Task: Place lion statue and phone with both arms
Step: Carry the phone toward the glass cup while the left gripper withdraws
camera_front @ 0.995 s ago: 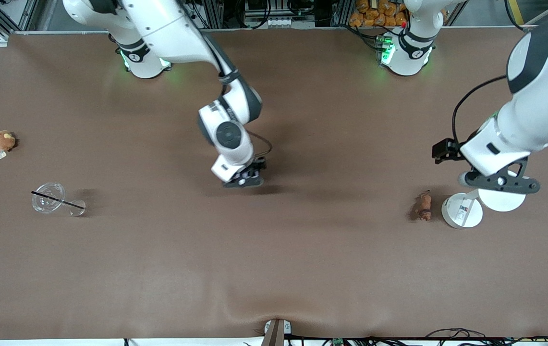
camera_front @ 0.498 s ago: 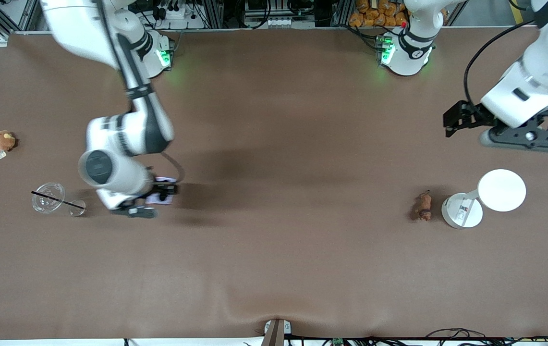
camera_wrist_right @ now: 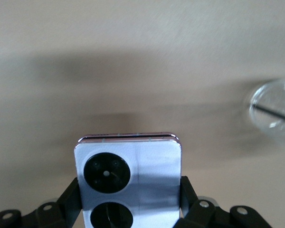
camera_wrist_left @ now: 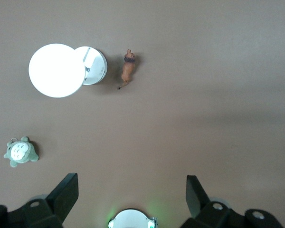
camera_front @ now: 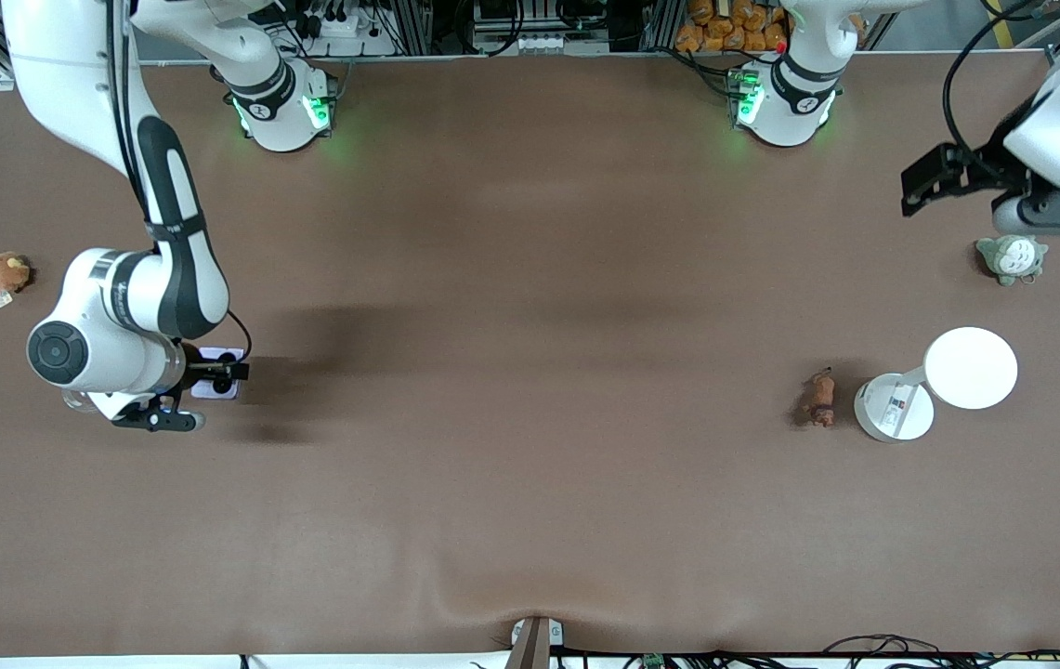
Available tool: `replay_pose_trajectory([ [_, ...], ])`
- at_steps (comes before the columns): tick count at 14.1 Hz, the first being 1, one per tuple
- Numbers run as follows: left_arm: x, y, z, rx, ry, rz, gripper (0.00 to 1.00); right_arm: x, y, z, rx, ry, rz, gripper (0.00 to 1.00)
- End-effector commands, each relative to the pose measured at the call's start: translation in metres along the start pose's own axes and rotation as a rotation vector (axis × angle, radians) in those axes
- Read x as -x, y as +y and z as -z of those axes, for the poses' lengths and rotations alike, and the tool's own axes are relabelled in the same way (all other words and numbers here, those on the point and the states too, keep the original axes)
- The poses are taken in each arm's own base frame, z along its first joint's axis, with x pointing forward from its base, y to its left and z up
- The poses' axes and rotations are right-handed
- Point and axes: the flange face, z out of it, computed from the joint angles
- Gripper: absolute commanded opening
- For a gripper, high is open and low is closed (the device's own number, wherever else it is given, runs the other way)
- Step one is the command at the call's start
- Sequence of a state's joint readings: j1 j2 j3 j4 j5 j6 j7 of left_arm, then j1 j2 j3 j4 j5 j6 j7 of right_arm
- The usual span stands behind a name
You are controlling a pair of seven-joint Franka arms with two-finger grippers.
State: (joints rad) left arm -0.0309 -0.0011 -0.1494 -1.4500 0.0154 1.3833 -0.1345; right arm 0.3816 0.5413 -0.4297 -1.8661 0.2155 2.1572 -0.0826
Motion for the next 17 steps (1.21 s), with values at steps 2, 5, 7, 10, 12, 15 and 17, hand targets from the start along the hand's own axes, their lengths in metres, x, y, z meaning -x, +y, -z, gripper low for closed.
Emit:
replay_pose_trajectory([
  [2,0.041,-0.003,-0.001,0.008,-0.010,0.004,1.00,-0.023,0.005,-0.028,0.036,0.022,0.007,0.12],
  [5,0.069,-0.004,0.001,0.007,0.034,0.007,1.00,-0.030,0.015,-0.035,0.045,0.063,0.032,0.14],
  [7,0.066,-0.009,0.000,0.007,0.040,0.018,1.00,-0.033,0.022,-0.041,0.051,0.073,0.024,0.14],
  [10,0.062,-0.011,0.005,0.010,0.044,0.008,1.00,-0.034,0.028,-0.045,0.054,0.079,0.016,0.14],
  [12,0.058,-0.010,0.009,0.015,0.056,0.008,1.00,-0.034,0.029,-0.052,0.058,0.072,0.021,0.16],
  [15,0.049,-0.007,0.008,0.014,0.051,0.014,1.00,-0.036,0.028,-0.055,0.066,0.084,0.032,0.38],
  [17,0.046,-0.008,0.006,0.014,0.047,0.015,1.00,-0.036,0.029,-0.058,0.068,0.080,0.080,1.00],
])
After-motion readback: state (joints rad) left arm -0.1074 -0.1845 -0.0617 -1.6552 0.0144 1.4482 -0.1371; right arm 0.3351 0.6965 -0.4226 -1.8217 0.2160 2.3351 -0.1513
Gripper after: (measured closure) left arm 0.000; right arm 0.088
